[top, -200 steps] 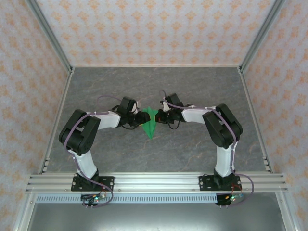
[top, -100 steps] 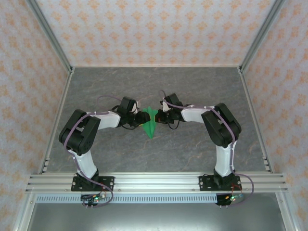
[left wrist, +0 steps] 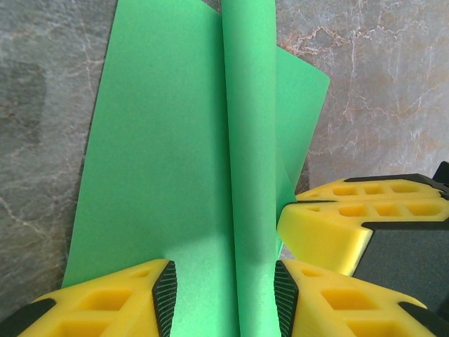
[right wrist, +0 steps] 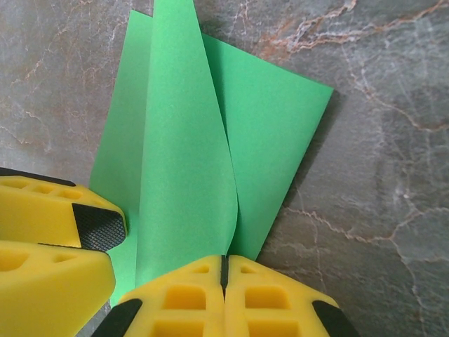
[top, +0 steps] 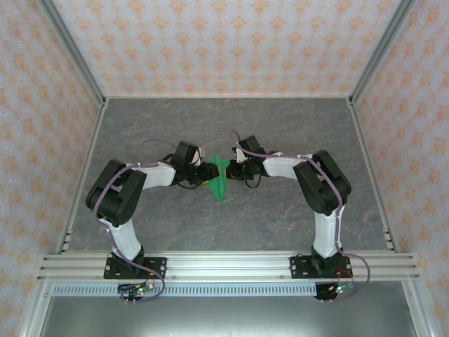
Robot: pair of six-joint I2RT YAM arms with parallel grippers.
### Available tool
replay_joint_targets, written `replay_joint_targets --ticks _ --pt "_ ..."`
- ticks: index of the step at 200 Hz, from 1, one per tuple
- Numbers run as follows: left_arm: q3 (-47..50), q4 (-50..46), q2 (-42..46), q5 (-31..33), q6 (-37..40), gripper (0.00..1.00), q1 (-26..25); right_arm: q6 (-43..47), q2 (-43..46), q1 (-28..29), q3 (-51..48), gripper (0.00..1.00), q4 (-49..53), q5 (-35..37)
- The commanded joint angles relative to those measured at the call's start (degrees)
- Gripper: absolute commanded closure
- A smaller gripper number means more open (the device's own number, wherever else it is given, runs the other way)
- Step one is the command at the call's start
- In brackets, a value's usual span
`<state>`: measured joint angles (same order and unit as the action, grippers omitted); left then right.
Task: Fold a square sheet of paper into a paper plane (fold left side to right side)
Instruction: Fourth fold the wing at the center of the table.
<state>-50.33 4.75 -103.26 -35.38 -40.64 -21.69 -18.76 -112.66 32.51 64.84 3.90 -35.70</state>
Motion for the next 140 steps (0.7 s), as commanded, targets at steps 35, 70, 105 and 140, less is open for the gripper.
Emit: replay_joint_targets --ticks 35,70,105,140 --pt "0.9 -1.3 -2.5 3.0 0.6 0.55 0.4 0.9 1.5 0.6 1.0 0.95 2.5 2.1" --pt "0.9 -1.3 -2.5 3.0 0.6 0.55 0.4 0.8 2.1 0.7 0.6 0.95 2.0 1.9" --pt "1.0 -1.1 -2.6 3.0 0.6 0.55 0.4 0.6 3.0 0.7 0.4 0.95 1.5 1.6" --pt "1.0 -1.1 -2.7 2.9 0.5 0.55 0.4 0.6 3.1 0.8 0.4 0.95 1.7 1.8"
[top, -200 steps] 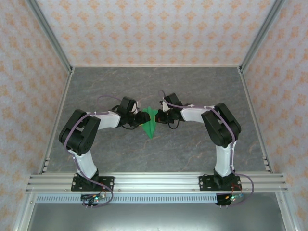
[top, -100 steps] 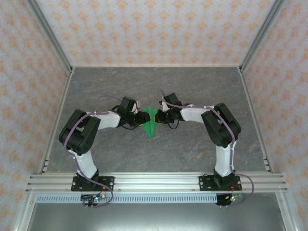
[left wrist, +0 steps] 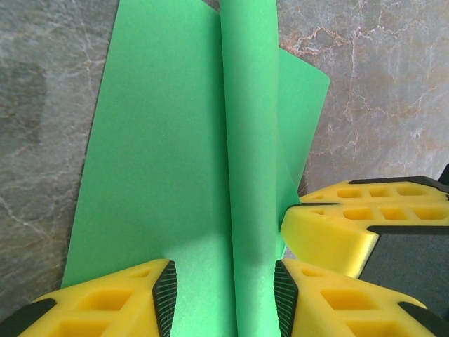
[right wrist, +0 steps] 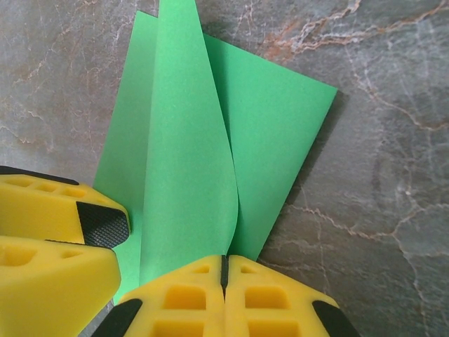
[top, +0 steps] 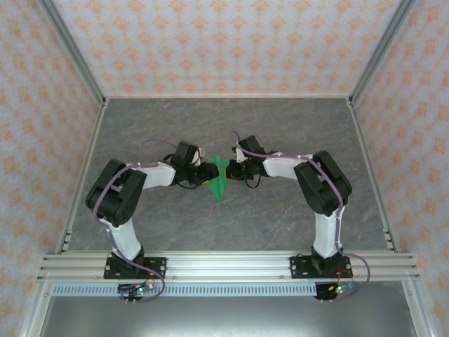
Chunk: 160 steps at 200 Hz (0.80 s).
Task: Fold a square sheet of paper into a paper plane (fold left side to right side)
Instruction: Fourth fold the wing at the center of the table.
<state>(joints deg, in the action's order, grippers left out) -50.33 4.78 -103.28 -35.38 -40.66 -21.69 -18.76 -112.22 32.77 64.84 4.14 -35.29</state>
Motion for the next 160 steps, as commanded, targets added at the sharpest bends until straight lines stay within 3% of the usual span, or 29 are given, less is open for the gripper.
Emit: replay_joint_targets --ticks 1,160 --pt "1.0 -1.1 -2.7 2.9 0.5 0.55 0.4 0.6 2.6 0.5 0.4 0.95 1.5 1.4" --pt "0.8 -1.3 -2.7 2.8 0.5 0.55 0.4 2.2 1.0 0.7 2.6 0.95 3.9 2.8"
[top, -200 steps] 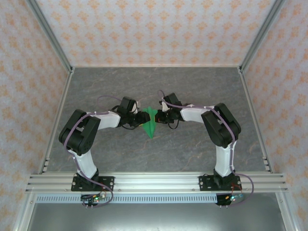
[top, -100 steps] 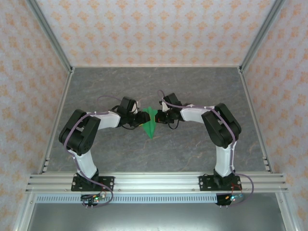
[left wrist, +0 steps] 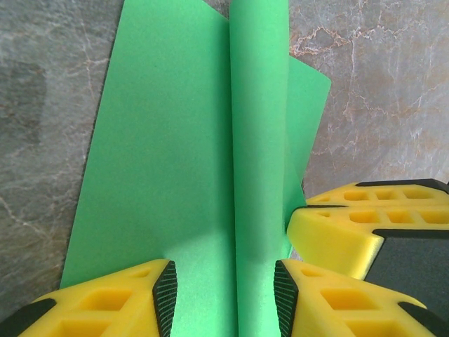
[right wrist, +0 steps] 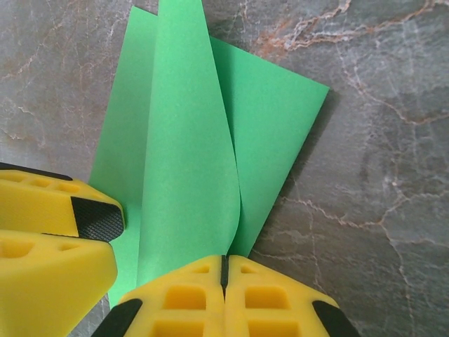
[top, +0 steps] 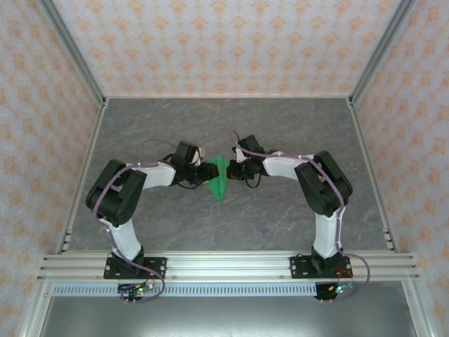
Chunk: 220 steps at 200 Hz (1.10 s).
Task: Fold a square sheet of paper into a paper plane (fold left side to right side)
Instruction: Fourth fold the wing at the center of the table.
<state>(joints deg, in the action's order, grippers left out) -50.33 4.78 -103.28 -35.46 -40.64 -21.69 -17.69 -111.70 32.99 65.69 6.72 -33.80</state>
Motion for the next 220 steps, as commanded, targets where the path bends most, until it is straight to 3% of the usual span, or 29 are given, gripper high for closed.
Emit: replay_joint_targets --ticks 1,220 --pt "0.8 -1.3 -2.6 2.9 0.5 0.55 0.4 1.2 0.5 0.4 1.8 0.95 1.3 1.3" --pt "1.0 -1.1 -2.5 2.8 0.6 0.55 0.4 2.8 -2.7 0.5 3.4 0.95 3.8 2.8"
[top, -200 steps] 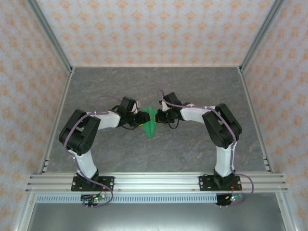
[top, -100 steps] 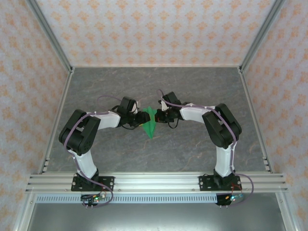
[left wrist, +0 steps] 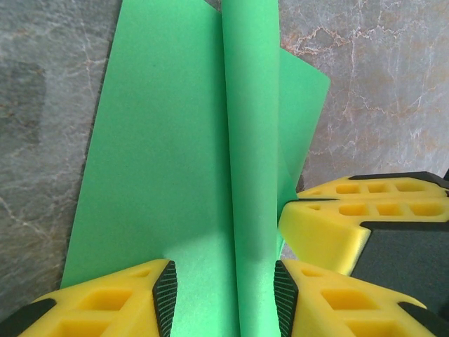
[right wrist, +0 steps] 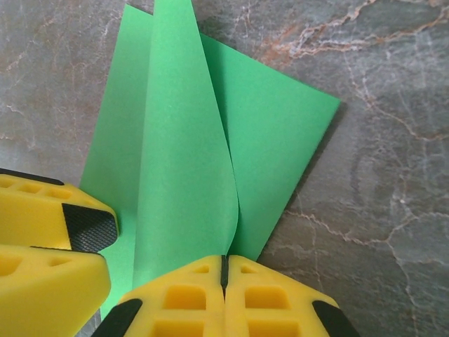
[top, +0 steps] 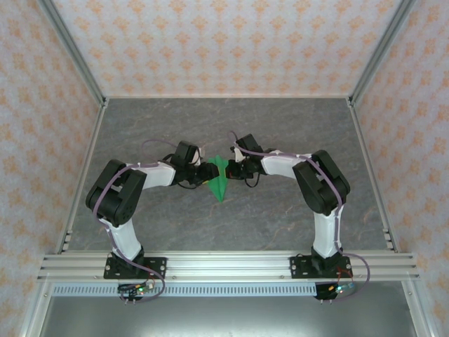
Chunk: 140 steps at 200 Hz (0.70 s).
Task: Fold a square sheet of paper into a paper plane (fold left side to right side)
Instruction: Fourth fold the wing at the center of the table.
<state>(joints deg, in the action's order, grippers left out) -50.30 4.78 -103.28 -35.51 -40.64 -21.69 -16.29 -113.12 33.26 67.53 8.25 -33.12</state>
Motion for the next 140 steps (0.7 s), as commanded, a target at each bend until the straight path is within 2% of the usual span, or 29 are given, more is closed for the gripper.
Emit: replay_joint_targets --ticks 1,56,104,140 --pt "1.0 -1.1 -2.5 2.8 0.6 0.55 0.4 1.4 -1.3 0.3 1.6 0.95 2.3 2.1" --pt "1.0 -0.6 -1.9 1.8 0.4 0.55 0.4 1.9 -2.7 0.8 1.7 0.95 3.8 3.0" --pt "0.3 -4.2 5.5 2.5 1.9 0.55 0.4 2.9 -3.2 1.0 1.2 0.95 6.1 4.0" --pt "0.0 -3.3 7.8 -0.2 1.5 0.62 0.4 3.5 -3.3 1.0 1.4 0.95 7.1 4.2"
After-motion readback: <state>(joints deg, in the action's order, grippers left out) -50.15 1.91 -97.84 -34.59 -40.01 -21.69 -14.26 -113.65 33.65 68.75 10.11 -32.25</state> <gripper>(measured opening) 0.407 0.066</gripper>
